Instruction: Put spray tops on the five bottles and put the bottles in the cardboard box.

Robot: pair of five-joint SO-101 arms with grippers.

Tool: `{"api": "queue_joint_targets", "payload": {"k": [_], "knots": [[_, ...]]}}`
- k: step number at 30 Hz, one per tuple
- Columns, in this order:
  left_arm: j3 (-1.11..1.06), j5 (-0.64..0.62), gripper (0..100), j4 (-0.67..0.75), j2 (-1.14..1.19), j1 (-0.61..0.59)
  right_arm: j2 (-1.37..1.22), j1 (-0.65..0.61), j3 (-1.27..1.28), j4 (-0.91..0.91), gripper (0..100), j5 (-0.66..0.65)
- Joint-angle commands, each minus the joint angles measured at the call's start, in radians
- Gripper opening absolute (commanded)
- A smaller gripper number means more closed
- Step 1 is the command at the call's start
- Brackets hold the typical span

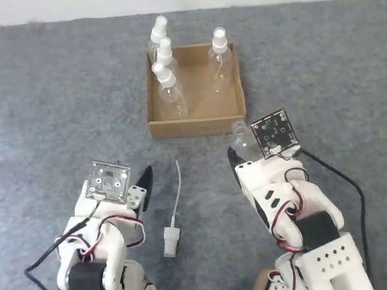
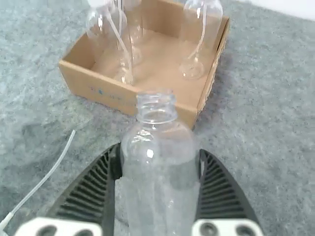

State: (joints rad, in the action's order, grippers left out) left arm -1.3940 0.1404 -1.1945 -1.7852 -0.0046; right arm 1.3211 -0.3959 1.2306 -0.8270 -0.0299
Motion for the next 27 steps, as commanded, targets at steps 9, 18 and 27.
{"api": "queue_joint_targets", "payload": {"k": [9,18,27], "knots": [[0.137,0.023,21,0.097,0.539,0.157,0.019,0.010,-0.009,0.027,6.3,0.009],[0.189,-0.015,21,0.132,0.796,0.219,0.024,0.010,-0.009,0.027,6.3,0.008],[0.266,-0.032,21,0.137,1.040,0.267,0.025,0.010,-0.009,0.027,6.3,0.005]]}}
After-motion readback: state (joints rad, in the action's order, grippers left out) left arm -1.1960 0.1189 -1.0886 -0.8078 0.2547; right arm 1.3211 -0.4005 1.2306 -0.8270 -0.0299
